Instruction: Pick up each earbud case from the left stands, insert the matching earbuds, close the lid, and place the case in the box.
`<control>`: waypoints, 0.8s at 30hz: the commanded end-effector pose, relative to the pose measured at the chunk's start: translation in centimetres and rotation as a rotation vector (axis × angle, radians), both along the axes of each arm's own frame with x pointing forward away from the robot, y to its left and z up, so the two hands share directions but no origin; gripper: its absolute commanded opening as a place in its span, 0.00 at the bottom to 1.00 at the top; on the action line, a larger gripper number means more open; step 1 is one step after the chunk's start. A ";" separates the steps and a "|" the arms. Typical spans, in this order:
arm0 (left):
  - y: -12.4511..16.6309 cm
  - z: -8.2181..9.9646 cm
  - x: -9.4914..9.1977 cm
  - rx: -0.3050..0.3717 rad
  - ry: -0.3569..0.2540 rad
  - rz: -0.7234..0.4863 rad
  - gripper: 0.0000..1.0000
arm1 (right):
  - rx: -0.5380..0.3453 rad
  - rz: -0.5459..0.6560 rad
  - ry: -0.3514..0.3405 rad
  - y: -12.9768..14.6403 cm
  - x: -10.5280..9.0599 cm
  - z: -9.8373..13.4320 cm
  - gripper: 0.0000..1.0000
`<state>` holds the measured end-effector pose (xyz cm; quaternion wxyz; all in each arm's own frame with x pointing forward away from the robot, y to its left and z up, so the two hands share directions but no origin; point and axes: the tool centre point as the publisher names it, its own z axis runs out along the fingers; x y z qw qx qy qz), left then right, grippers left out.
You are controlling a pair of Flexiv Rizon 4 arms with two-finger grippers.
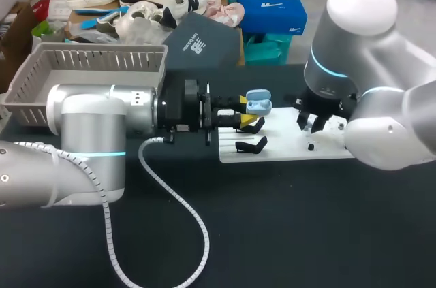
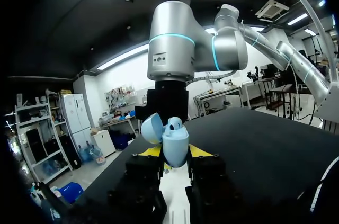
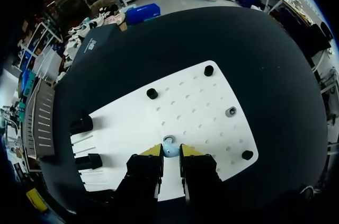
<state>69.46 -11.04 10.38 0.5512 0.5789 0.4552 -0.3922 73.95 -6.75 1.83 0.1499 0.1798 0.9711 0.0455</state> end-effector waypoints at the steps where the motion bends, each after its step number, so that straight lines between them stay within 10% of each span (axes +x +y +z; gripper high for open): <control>1: 0.0 -0.1 -0.2 -0.003 -0.003 0.005 0.00 | 0.001 -0.002 -0.006 -0.2 -0.1 0.2 0.00; 24: 0.0 -0.1 -0.2 -0.003 -0.003 0.005 0.00 | 0.002 0.038 -0.079 -1.1 -4.6 3.3 0.00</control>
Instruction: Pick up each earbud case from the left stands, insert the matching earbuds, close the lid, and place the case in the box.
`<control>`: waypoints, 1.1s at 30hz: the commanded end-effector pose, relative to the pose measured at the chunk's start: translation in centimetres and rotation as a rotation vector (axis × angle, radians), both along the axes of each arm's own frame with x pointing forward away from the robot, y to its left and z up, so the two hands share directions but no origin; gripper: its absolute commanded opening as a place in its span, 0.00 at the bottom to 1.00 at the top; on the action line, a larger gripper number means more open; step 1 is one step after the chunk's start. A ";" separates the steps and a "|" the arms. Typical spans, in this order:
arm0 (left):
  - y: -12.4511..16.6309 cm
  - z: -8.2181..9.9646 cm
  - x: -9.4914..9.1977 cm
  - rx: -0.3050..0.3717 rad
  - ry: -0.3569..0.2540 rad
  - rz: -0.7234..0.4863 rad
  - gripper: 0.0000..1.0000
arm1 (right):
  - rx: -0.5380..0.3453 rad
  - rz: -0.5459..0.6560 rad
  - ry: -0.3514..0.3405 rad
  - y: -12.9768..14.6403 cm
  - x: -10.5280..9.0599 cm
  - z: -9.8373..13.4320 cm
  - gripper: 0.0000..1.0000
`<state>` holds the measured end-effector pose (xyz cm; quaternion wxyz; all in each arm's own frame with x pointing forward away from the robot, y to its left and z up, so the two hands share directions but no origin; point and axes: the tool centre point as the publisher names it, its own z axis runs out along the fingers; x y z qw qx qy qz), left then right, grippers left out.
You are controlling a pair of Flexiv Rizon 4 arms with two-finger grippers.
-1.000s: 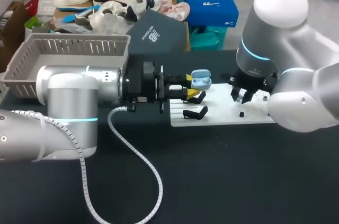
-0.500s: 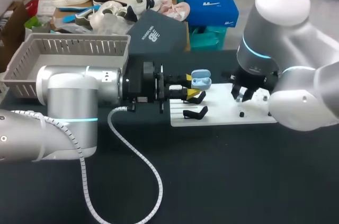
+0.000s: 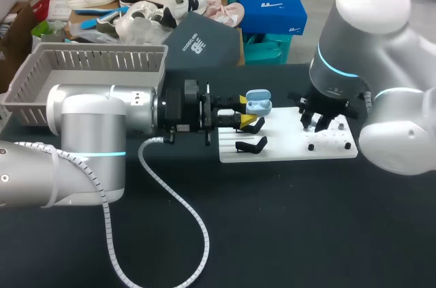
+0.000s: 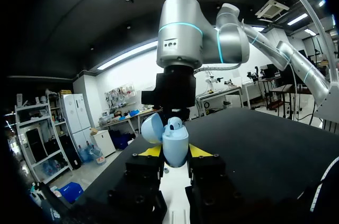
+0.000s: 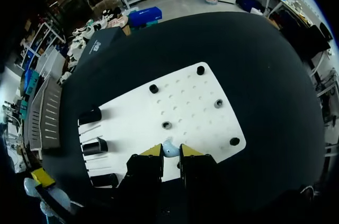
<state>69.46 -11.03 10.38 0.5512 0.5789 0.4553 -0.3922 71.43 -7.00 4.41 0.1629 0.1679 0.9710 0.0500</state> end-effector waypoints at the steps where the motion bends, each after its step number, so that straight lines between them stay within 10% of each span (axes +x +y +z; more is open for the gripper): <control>1: 0.0 -0.1 -0.2 -0.003 -0.003 0.005 0.00 | -0.003 0.024 -0.055 -0.8 -2.4 0.9 0.00; 33: 0.0 -0.1 -0.2 -0.003 -0.003 0.005 0.00 | -0.260 0.502 -0.128 6.1 -9.3 6.6 0.00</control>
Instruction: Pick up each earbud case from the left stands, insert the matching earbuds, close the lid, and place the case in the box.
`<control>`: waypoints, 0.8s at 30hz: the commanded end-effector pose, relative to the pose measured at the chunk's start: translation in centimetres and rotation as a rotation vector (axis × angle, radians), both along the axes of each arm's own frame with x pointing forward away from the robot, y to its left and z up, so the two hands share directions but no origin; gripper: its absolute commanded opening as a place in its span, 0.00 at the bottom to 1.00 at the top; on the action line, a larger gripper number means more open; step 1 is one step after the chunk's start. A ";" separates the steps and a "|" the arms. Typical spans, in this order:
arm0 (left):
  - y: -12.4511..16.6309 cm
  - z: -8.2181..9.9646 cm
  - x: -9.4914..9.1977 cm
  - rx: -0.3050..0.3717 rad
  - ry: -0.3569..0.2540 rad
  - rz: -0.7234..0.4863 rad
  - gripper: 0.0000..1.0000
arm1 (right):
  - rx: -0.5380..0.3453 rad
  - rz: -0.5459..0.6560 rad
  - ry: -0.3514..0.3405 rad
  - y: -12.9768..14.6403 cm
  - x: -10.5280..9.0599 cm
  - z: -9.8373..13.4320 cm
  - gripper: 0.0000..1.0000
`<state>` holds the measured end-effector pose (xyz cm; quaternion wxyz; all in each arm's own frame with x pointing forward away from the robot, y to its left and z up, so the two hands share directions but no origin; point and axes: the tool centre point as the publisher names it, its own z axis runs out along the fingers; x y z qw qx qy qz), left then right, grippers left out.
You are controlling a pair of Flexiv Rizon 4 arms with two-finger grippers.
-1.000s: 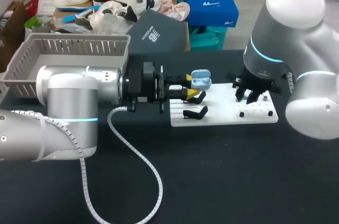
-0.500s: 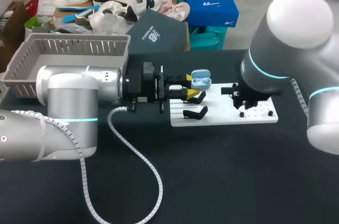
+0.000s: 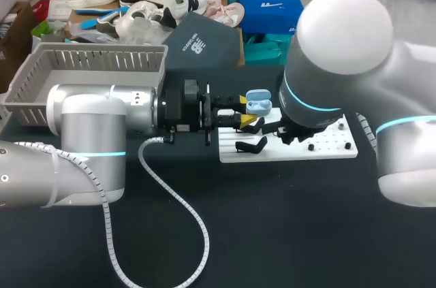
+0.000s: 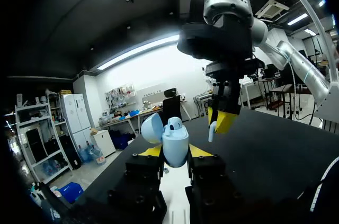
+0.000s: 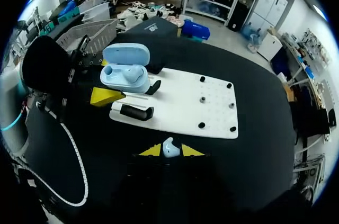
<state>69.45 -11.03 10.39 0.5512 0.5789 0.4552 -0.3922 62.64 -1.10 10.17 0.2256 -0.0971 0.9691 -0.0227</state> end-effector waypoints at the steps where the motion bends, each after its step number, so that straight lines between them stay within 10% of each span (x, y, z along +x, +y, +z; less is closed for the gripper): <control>1: 0.0 -0.1 -0.2 -0.003 -0.003 0.005 0.00 | 0.010 0.027 -0.010 0.4 -0.7 1.1 0.00; 24: 0.0 -0.1 -0.2 -0.003 -0.003 0.005 0.00 | -0.090 0.272 -0.102 5.7 -0.6 6.3 0.00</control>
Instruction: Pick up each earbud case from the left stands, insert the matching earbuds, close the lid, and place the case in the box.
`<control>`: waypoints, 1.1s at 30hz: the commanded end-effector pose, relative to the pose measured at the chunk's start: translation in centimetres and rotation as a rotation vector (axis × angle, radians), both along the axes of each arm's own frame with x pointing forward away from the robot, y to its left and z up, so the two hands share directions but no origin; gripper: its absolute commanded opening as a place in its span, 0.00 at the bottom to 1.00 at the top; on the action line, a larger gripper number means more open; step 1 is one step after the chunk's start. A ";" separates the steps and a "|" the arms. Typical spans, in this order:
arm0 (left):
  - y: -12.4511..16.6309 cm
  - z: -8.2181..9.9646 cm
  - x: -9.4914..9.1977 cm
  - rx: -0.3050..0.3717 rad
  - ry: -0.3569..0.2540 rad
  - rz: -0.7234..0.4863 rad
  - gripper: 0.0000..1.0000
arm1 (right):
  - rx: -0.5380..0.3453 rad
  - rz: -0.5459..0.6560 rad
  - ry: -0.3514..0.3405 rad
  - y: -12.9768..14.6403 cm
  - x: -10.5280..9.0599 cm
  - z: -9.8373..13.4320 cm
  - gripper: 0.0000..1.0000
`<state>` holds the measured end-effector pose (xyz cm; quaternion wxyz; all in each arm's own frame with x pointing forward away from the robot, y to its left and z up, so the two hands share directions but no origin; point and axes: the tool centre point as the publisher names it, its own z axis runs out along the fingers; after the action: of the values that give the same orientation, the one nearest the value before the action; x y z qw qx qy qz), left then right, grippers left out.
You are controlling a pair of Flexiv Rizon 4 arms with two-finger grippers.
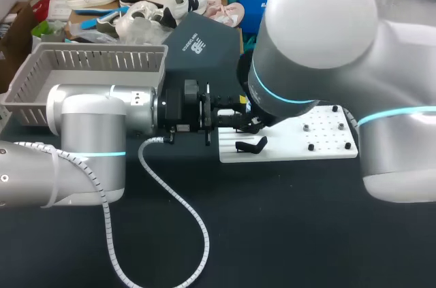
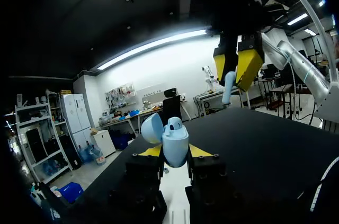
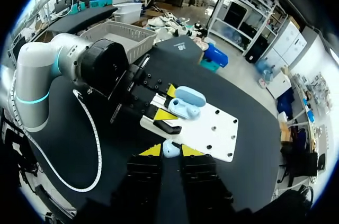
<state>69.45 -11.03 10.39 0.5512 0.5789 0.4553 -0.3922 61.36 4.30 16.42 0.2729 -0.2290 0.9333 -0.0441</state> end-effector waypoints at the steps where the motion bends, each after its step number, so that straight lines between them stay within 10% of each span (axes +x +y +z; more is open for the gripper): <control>1: 0.0 -0.1 -0.2 -0.003 -0.003 0.005 0.00 | 0.007 0.027 0.009 0.4 0.9 0.1 0.00; 33: 0.0 -0.1 -0.2 -0.003 -0.003 0.005 0.00 | 0.023 0.122 0.058 0.4 5.2 -0.8 0.00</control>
<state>69.45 -11.03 10.39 0.5512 0.5789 0.4553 -0.3921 66.27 4.60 15.87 0.2494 -0.2843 0.9257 -0.0102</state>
